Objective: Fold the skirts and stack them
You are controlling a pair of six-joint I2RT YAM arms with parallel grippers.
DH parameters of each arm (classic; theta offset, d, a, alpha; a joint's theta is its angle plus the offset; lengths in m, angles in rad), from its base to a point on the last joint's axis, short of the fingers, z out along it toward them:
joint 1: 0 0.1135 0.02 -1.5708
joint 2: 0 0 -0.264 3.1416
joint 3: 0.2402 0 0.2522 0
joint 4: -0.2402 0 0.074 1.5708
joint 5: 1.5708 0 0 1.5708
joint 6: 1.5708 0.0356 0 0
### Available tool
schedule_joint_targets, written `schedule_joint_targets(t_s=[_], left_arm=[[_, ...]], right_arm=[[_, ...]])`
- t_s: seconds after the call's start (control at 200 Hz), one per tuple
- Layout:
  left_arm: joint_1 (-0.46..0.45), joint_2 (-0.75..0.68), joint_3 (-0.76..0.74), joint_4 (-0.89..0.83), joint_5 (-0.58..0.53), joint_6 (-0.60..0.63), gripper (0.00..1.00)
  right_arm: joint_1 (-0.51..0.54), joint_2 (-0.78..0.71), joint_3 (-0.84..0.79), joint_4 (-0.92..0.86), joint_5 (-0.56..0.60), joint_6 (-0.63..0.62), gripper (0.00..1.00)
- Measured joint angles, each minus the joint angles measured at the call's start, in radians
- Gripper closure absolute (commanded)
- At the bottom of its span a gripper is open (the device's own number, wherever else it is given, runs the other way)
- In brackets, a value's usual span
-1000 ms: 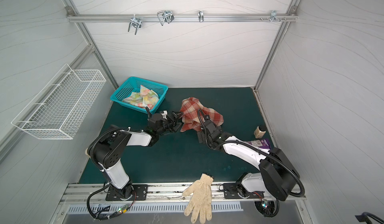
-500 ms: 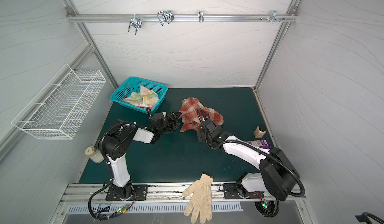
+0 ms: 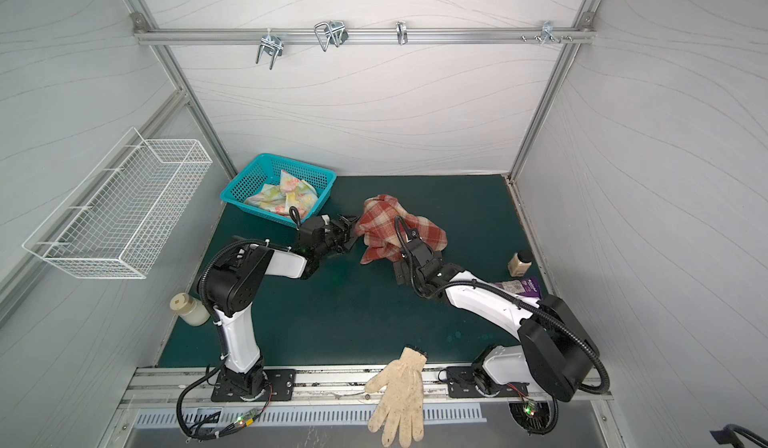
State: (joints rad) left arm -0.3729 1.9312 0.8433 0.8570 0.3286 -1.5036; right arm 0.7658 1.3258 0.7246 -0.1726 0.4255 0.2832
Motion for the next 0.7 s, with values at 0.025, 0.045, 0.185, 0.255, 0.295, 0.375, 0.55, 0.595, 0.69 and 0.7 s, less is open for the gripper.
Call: schedule_joint_targets(t_s=[0.025, 0.045, 0.185, 0.255, 0.295, 0.375, 0.55, 0.595, 0.69, 0.7], left_arm=[[0.000, 0.003, 0.012, -0.003, 0.001, 0.000, 0.24], [0.000, 0.006, 0.021, -0.003, 0.002, -0.002, 0.25], [0.000, 0.027, 0.056, -0.018, 0.011, -0.011, 0.33], [0.000, 0.037, 0.061, -0.024, 0.019, -0.017, 0.36], [0.000, 0.041, 0.061, -0.030, 0.024, -0.017, 0.38], [0.000, 0.042, 0.061, -0.039, 0.032, -0.019, 0.44], [0.000, 0.042, 0.062, -0.039, 0.054, -0.023, 0.61], [0.000, 0.043, 0.064, -0.040, 0.059, -0.022, 0.64], [0.000, 0.049, 0.080, -0.045, 0.074, -0.026, 0.69], [0.000, 0.050, 0.082, -0.046, 0.076, -0.023, 0.69]], right_arm=[[0.000, 0.000, 0.000, 0.000, 0.000, 0.000, 0.01], [0.000, 0.000, 0.000, 0.000, 0.000, 0.001, 0.01], [0.000, 0.001, 0.000, 0.000, -0.001, 0.001, 0.01], [0.000, 0.002, 0.000, 0.001, -0.002, 0.001, 0.01], [0.000, 0.004, 0.000, 0.002, -0.003, 0.001, 0.02], [0.000, 0.012, -0.001, 0.007, -0.009, 0.001, 0.04], [0.000, 0.048, -0.004, 0.018, -0.019, 0.005, 0.11], [0.000, 0.062, -0.004, 0.019, -0.019, 0.004, 0.11], [0.000, 0.090, -0.004, 0.027, -0.018, 0.003, 0.11], [0.000, 0.092, -0.004, 0.027, -0.017, 0.003, 0.12]])
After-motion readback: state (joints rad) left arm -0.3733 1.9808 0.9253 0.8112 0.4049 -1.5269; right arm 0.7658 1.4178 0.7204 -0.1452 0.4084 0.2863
